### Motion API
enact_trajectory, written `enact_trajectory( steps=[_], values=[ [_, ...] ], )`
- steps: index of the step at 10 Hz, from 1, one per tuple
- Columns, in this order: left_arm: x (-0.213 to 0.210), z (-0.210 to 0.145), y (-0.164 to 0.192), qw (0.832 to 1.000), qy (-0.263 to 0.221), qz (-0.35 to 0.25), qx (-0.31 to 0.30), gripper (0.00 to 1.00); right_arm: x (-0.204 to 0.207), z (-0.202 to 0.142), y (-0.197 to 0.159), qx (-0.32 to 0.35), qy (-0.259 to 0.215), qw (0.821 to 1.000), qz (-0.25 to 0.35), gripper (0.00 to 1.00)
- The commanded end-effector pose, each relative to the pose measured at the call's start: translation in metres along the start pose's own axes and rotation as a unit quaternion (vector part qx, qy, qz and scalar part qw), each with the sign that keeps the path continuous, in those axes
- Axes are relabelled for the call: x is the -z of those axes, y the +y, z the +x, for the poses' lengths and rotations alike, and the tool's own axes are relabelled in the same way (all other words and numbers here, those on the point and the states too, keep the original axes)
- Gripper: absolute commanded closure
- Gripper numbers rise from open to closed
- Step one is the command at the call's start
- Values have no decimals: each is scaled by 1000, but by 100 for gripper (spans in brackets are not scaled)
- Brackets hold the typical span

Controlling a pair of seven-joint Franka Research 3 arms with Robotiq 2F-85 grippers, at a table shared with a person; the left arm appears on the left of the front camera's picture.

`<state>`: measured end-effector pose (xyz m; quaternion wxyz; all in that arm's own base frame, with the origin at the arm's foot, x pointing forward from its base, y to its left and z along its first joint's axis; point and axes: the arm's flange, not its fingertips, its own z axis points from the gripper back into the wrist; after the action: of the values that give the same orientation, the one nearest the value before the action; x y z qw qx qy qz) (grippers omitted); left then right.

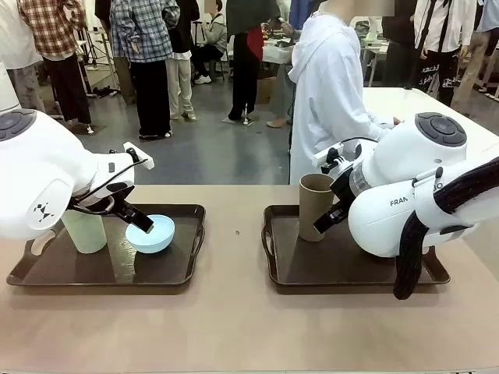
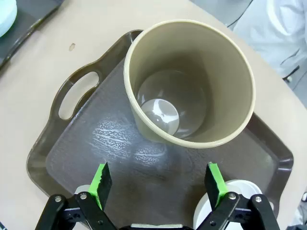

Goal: Set up a tray with a mat and arrange the tableware.
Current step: Pick up the Picnic Bowl and Reusable plastic cup from the Handle tray in front of the human's position and hold them in the air.

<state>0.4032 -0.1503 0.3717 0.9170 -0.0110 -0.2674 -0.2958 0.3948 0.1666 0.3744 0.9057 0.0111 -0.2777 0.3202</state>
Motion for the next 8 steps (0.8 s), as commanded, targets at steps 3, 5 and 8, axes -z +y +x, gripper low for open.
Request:
enact_trajectory(
  steps=[3,5,8],
  values=[
    [0,0,0,1000,0,0,0,0,0,0,0,0,0,1000,0,0],
    [0,0,0,1000,0,0,0,0,0,0,0,0,0,1000,0,0],
    [0,0,0,1000,0,0,0,0,0,0,0,0,0,1000,0,0]
  ],
)
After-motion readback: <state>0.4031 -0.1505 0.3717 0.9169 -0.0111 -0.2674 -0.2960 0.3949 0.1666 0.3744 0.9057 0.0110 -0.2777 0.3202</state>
